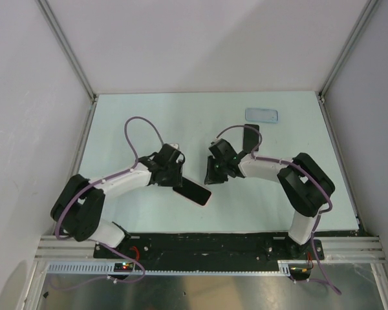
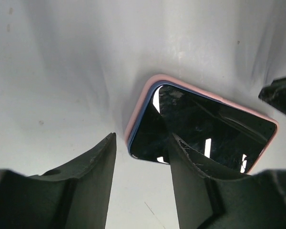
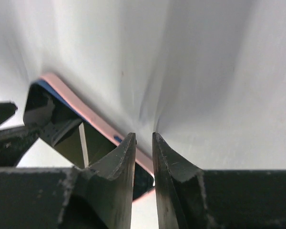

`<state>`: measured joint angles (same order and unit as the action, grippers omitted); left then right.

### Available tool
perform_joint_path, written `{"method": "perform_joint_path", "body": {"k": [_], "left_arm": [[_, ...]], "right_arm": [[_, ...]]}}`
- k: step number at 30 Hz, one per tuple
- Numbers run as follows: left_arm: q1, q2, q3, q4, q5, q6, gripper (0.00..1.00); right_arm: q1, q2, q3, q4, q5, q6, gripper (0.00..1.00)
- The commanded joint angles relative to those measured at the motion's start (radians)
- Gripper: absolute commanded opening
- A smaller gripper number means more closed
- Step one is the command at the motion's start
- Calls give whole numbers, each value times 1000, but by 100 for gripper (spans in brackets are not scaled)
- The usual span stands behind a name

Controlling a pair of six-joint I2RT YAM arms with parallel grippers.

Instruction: Put the phone into the phone case

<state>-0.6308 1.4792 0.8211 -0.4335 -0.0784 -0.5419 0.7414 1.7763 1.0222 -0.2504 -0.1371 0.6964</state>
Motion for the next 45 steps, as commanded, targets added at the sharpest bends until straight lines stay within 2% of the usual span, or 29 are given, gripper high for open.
{"method": "perform_joint_path", "body": {"k": [1,7,14,17,23,35,45], "left_arm": [[20,-77,-19,4,-57,-35,52],[25,-50,-15,23,4,-3,51],[23,4,4,68,134,36,53],[22,14,-5,74,144,29,53],[-8,-25,-39,77,127,-29,53],[-159,-92,-92,77,24,-282,52],[-170,-135,-69,-6,-79,-212,46]], "right_arm": [[-16,42,82,55,67,-40,26],[-33,9,102,-7,108,-54,31],[-30,-157,-25,-14,118,-25,60],[-22,-238,-130,20,97,13,64],[26,-326,-270,77,80,90,66],[61,-310,-296,117,108,131,66],[68,-301,-298,84,165,121,59]]}}
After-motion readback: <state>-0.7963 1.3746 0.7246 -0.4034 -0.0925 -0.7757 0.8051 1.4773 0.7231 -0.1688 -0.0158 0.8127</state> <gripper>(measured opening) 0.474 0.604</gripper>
